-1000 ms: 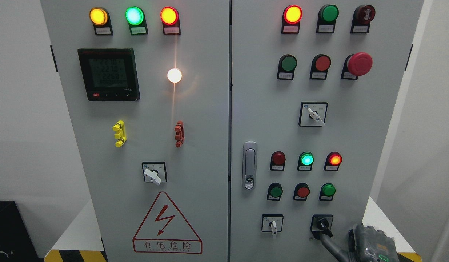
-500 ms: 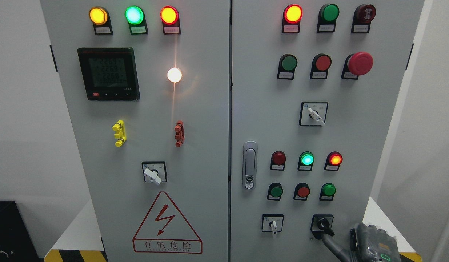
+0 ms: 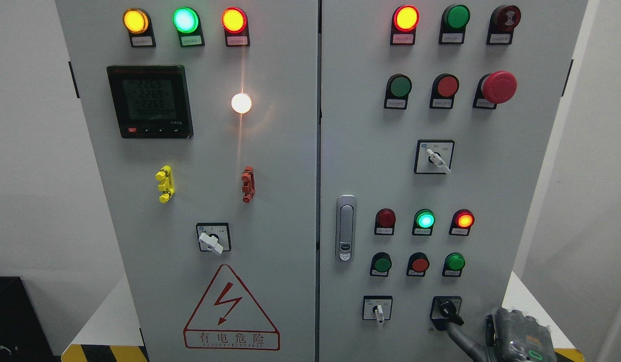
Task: Flip black knob to close circuit
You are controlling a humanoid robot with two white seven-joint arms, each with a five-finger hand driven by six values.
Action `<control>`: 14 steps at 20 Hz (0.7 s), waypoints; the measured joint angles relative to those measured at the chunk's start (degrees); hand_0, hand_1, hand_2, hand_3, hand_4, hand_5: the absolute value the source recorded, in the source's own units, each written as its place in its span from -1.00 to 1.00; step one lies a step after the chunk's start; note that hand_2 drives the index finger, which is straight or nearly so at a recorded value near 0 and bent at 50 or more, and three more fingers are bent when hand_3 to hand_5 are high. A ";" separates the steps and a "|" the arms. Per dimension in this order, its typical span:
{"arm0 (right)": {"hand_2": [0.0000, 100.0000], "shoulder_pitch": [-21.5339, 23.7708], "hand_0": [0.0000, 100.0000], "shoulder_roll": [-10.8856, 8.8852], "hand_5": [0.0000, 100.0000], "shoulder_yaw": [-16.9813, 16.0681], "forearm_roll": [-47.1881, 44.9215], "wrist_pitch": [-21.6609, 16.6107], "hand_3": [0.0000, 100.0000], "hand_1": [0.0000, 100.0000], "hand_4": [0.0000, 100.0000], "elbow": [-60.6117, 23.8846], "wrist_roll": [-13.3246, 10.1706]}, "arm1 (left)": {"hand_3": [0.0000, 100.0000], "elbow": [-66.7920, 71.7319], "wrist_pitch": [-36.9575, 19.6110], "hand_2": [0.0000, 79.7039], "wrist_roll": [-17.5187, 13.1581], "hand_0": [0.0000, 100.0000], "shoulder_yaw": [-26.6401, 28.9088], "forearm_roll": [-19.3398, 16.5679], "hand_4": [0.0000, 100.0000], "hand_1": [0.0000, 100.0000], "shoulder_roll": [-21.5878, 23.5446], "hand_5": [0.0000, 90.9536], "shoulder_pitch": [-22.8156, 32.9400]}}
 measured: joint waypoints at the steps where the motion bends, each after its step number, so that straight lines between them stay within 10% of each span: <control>1: 0.79 0.00 -1.00 0.01 0.95 -0.03 0.00 -0.06 1.00 -1.00 0.91 -0.06 0.01 | -1.00 0.00 0.00 -1.00 0.00 -0.76 0.00 0.00 -1.00 0.11 0.00 -1.00 0.00; 14: 0.79 0.66 -1.00 0.12 0.95 1.02 -0.67 -0.15 1.00 -1.00 0.89 -0.71 0.07 | -1.00 0.01 0.00 -1.00 0.00 -0.76 0.00 0.00 -1.00 0.11 0.00 -1.00 0.00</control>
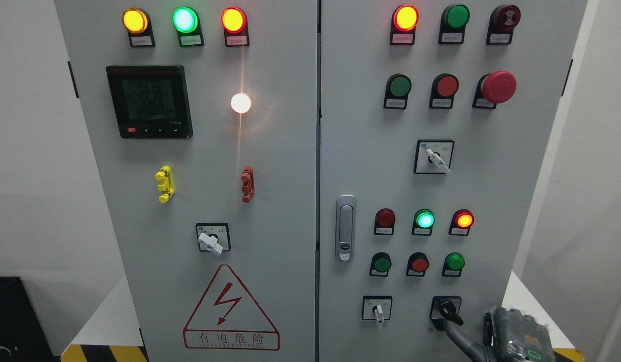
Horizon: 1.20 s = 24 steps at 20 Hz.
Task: Flip black knob to close circuit
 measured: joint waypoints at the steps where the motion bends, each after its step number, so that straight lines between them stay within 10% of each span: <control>1: 0.79 0.19 -1.00 0.01 0.95 0.24 -0.03 0.04 1.00 -1.00 0.89 -0.01 0.02 | -1.00 0.00 0.00 -1.00 0.00 -0.76 0.00 0.00 -1.00 0.11 0.00 -1.00 0.00; 24: 0.76 5.32 -1.00 0.08 0.94 2.30 -5.31 -0.70 1.00 -0.93 0.89 -1.77 -7.69 | -1.00 -0.02 0.00 -1.00 0.00 -0.76 0.00 0.00 -1.00 0.11 0.00 -1.00 0.00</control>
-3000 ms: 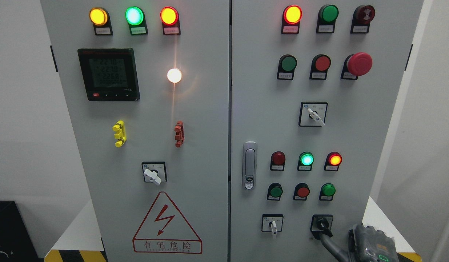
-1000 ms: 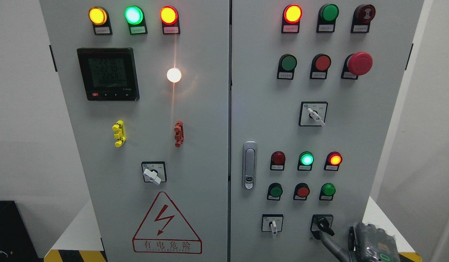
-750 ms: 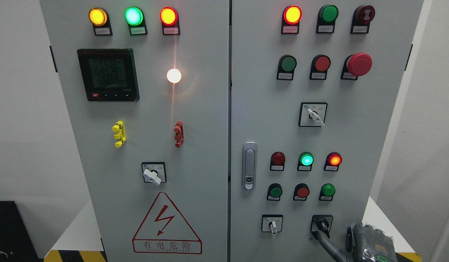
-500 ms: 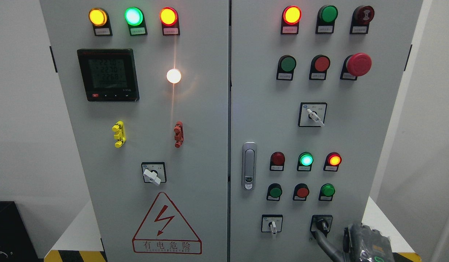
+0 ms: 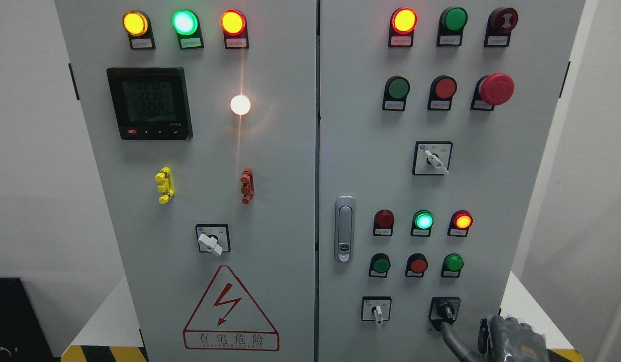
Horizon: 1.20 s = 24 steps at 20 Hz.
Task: Flip black knob to close circuit
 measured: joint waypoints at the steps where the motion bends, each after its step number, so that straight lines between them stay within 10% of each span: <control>1: 0.75 0.53 -1.00 0.00 0.94 0.61 -0.69 -0.15 1.00 -0.93 0.89 -0.38 -0.96 | -1.00 0.01 0.00 -1.00 0.00 -0.76 0.00 0.00 -1.00 0.11 0.00 -1.00 0.00; 15: 0.29 9.54 -1.00 -0.12 0.46 8.01 -18.94 -7.07 0.80 -0.76 0.60 -4.70 -11.77 | -1.00 0.00 0.00 -1.00 0.00 -0.76 0.00 0.00 -1.00 0.11 0.00 -1.00 0.00; 20: -0.28 13.38 -1.00 -0.23 0.06 9.21 -28.05 -7.56 0.04 -0.74 0.07 -6.13 -12.50 | -1.00 0.00 0.00 -1.00 0.00 -0.76 0.00 0.00 -1.00 0.11 0.00 -1.00 0.00; 24: -0.51 16.12 -1.00 -0.33 -0.19 9.86 -37.15 -7.56 -0.19 -0.75 -0.17 -7.29 -12.58 | -1.00 0.00 0.00 -1.00 0.00 -0.76 0.01 0.00 -1.00 0.11 0.00 -1.00 0.00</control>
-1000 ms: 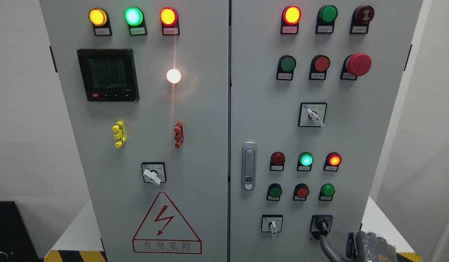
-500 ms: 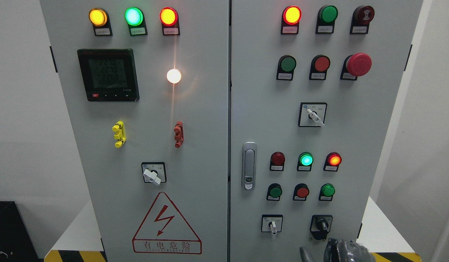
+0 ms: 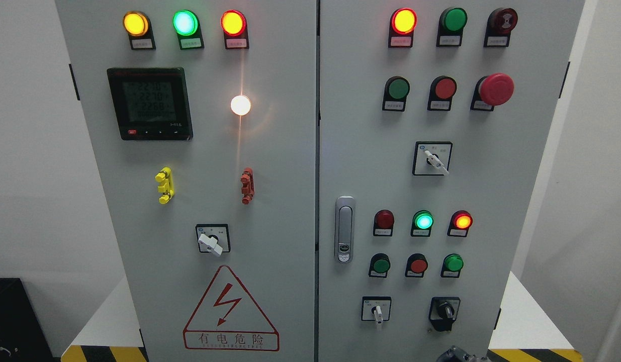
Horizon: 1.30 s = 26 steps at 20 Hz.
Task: Flip black knob to close circuit
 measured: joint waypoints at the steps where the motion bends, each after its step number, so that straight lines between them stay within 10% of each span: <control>1: -0.60 0.62 -1.00 -0.02 -0.30 0.13 -2.64 0.00 -0.28 -0.77 -0.28 -0.33 -0.01 | -1.00 0.00 0.00 -1.00 0.00 -0.76 0.00 0.00 -1.00 0.11 0.00 -1.00 0.00; 13: -0.98 6.82 -1.00 -0.34 -1.00 1.02 -32.98 -0.12 -0.79 -1.00 -0.89 -5.13 2.13 | -1.00 -0.01 0.00 -1.00 0.00 -0.76 0.00 0.00 -1.00 0.11 0.00 -1.00 0.00; 26: -1.00 10.45 -1.00 -0.70 -1.00 1.33 -41.85 -0.19 -0.86 -1.00 -0.98 -8.71 3.41 | -1.00 0.01 0.00 -1.00 0.00 -0.76 0.00 0.00 -1.00 0.11 0.00 -1.00 0.00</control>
